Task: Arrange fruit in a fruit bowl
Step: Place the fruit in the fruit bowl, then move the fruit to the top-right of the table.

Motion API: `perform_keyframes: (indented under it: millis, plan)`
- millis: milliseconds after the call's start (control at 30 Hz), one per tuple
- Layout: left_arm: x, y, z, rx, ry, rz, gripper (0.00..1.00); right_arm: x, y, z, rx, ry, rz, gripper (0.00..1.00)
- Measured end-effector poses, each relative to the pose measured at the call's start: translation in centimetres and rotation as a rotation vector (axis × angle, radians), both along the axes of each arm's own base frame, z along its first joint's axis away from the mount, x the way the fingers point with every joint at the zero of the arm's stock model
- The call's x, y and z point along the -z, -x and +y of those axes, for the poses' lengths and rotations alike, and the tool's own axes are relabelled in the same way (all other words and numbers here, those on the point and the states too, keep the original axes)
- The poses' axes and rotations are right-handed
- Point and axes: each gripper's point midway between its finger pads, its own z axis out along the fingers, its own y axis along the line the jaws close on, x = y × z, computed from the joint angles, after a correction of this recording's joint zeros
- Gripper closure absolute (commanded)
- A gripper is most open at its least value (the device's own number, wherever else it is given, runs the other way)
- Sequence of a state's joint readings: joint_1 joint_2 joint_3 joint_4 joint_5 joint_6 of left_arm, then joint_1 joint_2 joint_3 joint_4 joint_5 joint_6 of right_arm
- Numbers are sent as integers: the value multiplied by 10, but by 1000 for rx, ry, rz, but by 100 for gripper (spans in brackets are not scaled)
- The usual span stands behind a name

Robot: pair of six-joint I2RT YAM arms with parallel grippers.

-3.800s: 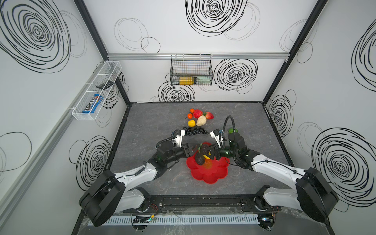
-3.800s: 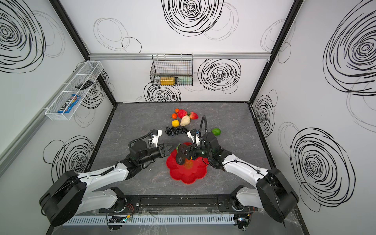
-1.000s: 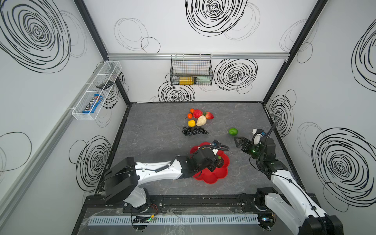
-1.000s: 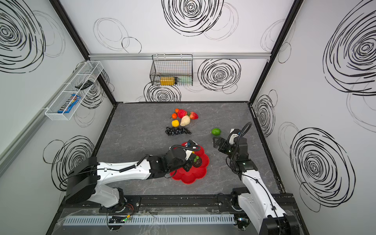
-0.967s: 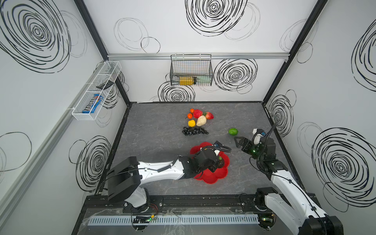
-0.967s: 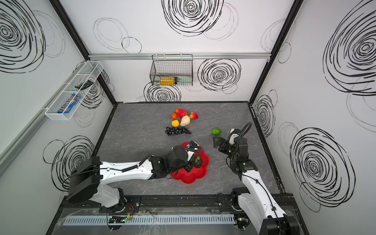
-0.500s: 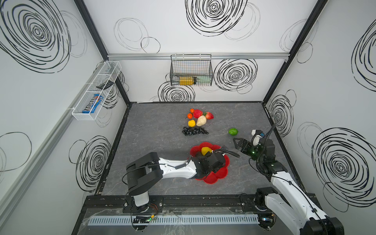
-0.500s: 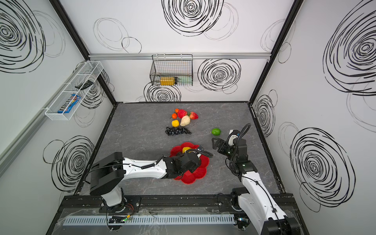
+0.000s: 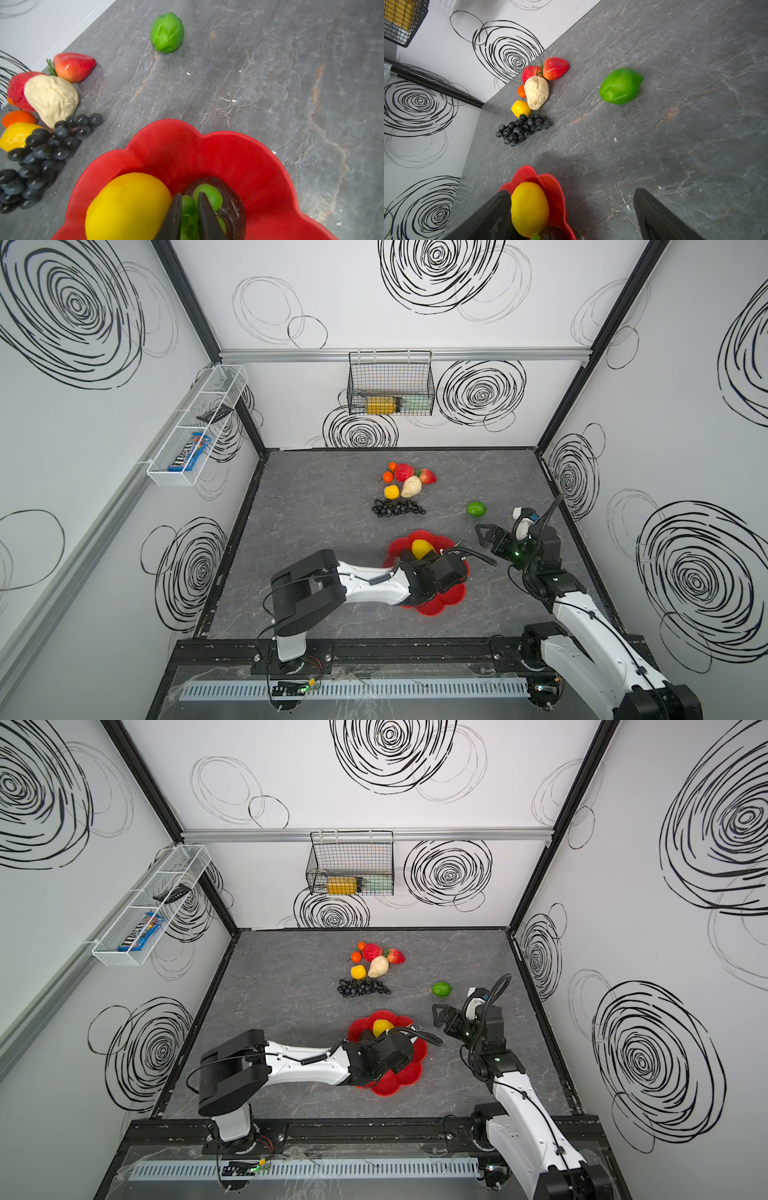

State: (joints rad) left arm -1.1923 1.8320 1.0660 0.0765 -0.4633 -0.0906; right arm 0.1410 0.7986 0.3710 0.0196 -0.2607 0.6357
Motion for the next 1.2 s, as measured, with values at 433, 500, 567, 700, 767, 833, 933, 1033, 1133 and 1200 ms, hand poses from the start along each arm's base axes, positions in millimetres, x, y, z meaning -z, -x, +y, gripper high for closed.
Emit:
perform_keyframes:
  millis: [433, 500, 567, 700, 767, 833, 933, 1033, 1133, 1200]
  plan:
    - [-4, 5, -5, 6, 5, -12, 55, -1, 0, 1, -3, -2, -2, 2]
    - [-8, 5, -5, 1, 18, -11, 52, -1, 0, 1, -4, -3, -6, 2]
    - [-17, 6, -5, -1, 45, -10, 48, -2, -1, 1, -6, -5, -10, 2]
    - [-47, 10, -1, -6, 134, -6, 44, 1, -2, 2, -12, -5, 1, 2]
    - [-63, 11, 3, -10, 188, 1, 42, 4, -2, 3, -16, -3, 11, 2]
    - [-78, 11, 10, -21, 250, 12, 41, 7, -3, 4, -22, 2, 23, 2]
    - [-90, 5, 35, -58, 338, 40, 40, 8, -9, 3, -25, 17, 46, 2]
    - [-90, -6, 78, -133, 418, 64, 38, 2, -23, 0, -20, 28, 62, 2]
    - [-88, -16, 124, -222, 485, 61, 35, 1, -38, -5, -7, 38, 78, 2]
    - [-87, -21, 156, -285, 530, 49, 33, 6, -46, -8, 1, 45, 103, 2]
